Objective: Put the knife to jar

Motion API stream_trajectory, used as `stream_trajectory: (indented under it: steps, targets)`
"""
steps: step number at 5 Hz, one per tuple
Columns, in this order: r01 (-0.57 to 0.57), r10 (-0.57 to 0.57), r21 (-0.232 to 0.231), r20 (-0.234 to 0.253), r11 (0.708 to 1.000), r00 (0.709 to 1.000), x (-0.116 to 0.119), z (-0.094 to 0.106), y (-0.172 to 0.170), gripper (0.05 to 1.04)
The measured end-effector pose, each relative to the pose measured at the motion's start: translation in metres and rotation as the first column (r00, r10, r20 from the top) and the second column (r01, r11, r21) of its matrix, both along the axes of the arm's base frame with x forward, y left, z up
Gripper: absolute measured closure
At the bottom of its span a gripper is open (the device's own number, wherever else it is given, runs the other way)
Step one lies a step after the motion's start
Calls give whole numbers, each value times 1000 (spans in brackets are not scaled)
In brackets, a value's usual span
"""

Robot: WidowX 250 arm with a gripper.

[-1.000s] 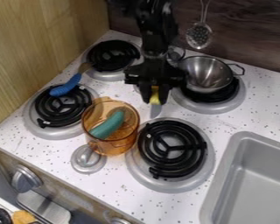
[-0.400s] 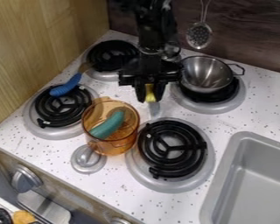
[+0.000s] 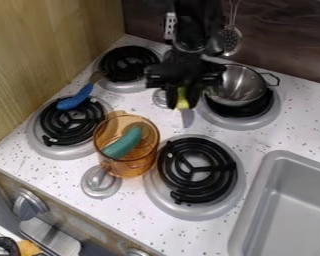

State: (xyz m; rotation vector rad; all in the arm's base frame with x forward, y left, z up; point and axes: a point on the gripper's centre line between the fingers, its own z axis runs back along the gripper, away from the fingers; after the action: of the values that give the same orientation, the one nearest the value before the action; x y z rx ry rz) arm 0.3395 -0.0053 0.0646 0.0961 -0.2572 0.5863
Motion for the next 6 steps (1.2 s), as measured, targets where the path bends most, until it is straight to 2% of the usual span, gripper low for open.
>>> stream_trajectory:
  steps: [1,2,4,5,6]
  targets:
    - [15,-15,21,36,1000,999,1,11,-9,747]
    - [61,-62,37,21,997,998,3,19,-18,747]
    - [67,-66,37,-39,997,997,-17,17,-10,747]
    - [65,-63,25,-71,998,995,-32,19,13,747]
    - [71,-67,34,-94,997,993,-46,23,22,747]
